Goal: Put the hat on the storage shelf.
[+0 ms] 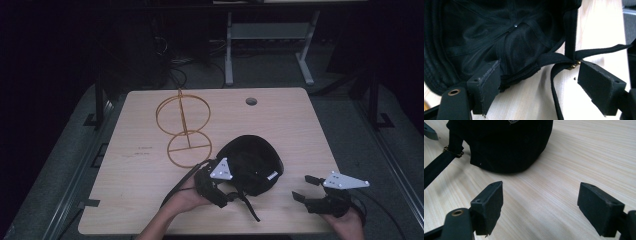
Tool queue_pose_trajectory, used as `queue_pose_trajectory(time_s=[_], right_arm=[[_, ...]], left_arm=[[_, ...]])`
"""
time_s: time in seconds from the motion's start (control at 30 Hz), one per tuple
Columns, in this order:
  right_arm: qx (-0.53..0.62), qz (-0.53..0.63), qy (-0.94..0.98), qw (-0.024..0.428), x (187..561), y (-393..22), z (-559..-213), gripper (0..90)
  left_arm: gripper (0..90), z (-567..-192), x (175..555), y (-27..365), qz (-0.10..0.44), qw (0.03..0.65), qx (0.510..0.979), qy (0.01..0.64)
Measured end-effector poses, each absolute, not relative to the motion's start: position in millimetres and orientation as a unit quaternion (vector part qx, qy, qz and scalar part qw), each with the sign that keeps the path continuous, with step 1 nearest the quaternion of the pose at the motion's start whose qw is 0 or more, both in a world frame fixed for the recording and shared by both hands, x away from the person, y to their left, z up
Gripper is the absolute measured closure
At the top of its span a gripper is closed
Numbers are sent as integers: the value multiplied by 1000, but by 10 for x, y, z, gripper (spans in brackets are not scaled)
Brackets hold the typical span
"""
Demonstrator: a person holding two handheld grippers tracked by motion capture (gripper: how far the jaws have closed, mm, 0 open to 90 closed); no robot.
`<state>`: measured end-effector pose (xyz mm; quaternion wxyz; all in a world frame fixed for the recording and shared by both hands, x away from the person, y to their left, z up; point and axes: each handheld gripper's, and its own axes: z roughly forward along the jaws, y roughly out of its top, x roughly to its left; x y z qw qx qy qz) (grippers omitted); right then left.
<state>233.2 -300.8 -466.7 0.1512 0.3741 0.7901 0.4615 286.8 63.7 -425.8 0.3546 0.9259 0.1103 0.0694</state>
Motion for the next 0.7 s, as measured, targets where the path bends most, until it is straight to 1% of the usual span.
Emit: queue_pose_trajectory(time_s=[0.17,0.23,0.33,0.37,0.4,0.47,0.5,0.57,0.6,0.67,0.7], right_arm=[[373,461,791,149,2332,-3001,-4670,204],[372,458,794,147,2334,-2996,-4672,204],[372,459,794,144,2336,-2994,-4677,204],[372,459,794,144,2336,-2994,-4677,204],[373,459,794,143,2338,-2998,-4680,204],[372,459,794,143,2340,-3003,-4683,205],[372,459,794,143,2340,-3005,-4684,205],[373,459,794,142,2339,-3005,-4685,205],[373,459,794,141,2340,-3004,-4688,205],[373,459,794,140,2342,-3005,-4690,205],[373,459,794,140,2342,-3005,-4690,205]], left_arm=[[188,-4294,2933,575,71,340,932,105],[192,-4361,2954,516,72,327,937,100],[234,-4390,2959,479,78,315,942,89],[234,-4401,2964,462,80,311,943,86],[295,-4420,2974,445,80,307,945,79],[376,-4437,2980,426,92,295,948,70],[428,-4447,2986,420,89,294,949,67],[500,-4454,2989,414,89,292,950,67],[564,-4468,2996,400,96,284,952,58],[670,-4467,2997,389,99,288,951,50],[707,-4467,2997,389,99,288,951,50]])
